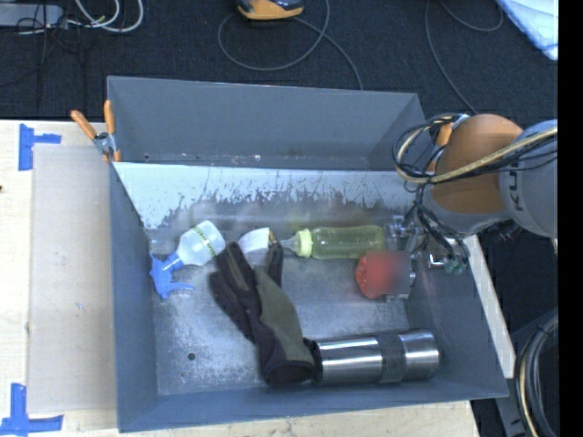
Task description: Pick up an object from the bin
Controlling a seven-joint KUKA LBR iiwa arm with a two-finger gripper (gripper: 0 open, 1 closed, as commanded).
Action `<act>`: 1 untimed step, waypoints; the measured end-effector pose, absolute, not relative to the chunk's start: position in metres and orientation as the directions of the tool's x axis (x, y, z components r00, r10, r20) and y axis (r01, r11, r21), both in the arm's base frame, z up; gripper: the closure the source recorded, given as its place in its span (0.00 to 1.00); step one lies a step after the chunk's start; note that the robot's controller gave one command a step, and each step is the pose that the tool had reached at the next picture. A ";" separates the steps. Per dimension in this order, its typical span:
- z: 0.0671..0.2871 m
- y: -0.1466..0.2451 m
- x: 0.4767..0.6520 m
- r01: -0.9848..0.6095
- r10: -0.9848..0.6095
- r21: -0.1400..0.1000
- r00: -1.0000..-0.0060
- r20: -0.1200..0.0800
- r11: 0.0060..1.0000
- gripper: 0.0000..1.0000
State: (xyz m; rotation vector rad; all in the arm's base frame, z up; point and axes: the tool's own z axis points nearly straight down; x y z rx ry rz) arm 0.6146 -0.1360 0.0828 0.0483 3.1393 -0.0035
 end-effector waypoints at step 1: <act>0.111 -0.135 0.609 0.074 0.074 0.002 -0.997 0.006 0.997 0.00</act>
Offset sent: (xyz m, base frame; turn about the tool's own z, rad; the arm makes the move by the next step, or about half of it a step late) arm -0.0039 0.0082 0.0172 -0.0715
